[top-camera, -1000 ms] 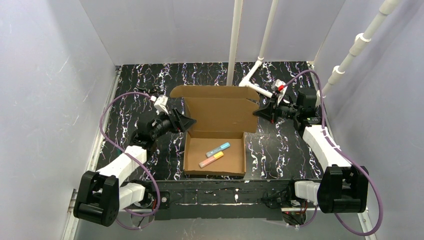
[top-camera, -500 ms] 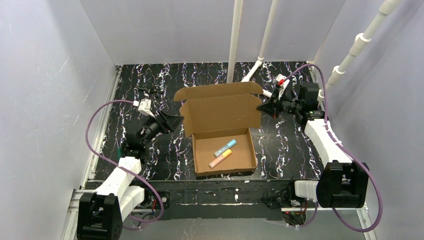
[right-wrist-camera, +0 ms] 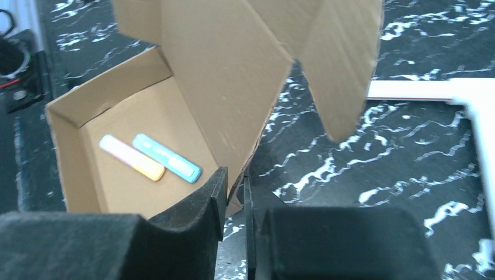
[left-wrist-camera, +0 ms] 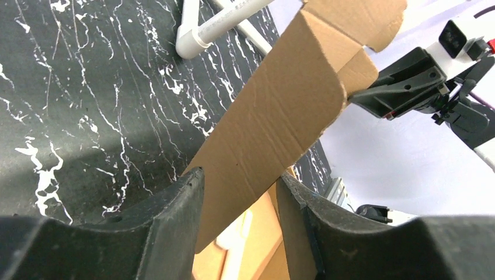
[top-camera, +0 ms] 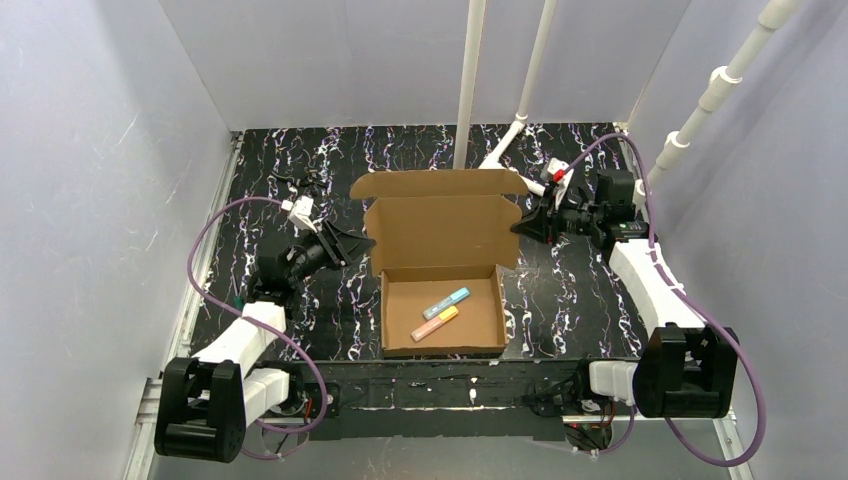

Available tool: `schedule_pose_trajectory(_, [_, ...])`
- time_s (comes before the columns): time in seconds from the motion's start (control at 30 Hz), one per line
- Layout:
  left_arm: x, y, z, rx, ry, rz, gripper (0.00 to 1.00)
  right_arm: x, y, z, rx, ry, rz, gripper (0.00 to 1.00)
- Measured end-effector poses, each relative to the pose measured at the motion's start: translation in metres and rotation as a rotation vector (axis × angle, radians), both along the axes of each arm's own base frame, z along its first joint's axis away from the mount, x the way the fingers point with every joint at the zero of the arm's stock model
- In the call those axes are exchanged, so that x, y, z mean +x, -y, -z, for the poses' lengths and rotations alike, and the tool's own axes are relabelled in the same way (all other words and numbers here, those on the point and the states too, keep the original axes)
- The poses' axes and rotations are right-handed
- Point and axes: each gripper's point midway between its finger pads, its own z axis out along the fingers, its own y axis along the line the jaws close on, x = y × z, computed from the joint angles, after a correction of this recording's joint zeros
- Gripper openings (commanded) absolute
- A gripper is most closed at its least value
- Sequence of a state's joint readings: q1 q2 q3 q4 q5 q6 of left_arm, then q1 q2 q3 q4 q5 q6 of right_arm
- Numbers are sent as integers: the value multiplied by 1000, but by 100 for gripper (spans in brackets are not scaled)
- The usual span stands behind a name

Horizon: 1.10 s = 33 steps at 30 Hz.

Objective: Fold the paper box

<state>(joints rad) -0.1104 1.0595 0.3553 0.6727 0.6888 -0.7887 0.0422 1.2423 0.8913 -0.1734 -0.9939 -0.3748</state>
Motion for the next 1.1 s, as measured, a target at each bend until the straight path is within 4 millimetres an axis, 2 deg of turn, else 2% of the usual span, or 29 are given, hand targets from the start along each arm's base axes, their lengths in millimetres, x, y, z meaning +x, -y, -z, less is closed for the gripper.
schedule_pose_trajectory(0.1, [2,3,-7,-14,4,10,33,-16,-7,2,9,-10,-75,38])
schedule_pose_trajectory(0.3, [1,11,-10,-21,4,35,25,-50,-18,3,34,-50,-215,64])
schedule_pose_trajectory(0.43, [2,13,-9,-17,6,36,20,-64,-21,-7,48,-44,-288,72])
schedule_pose_trajectory(0.63, [4,9,-8,13,28,8,15,-71,-18,-16,15,-16,-319,80])
schedule_pose_trajectory(0.83, [4,5,-5,59,50,-2,15,-63,8,-15,-9,-2,-230,81])
schedule_pose_trajectory(0.97, [2,4,-3,84,64,3,14,-53,27,-17,-14,8,-156,78])
schedule_pose_trajectory(1.03, [1,3,-1,97,68,5,14,-49,34,-16,-13,5,-126,71])
schedule_pose_trajectory(1.1, [1,3,-1,108,75,8,14,-43,39,-14,-14,-12,-96,55])
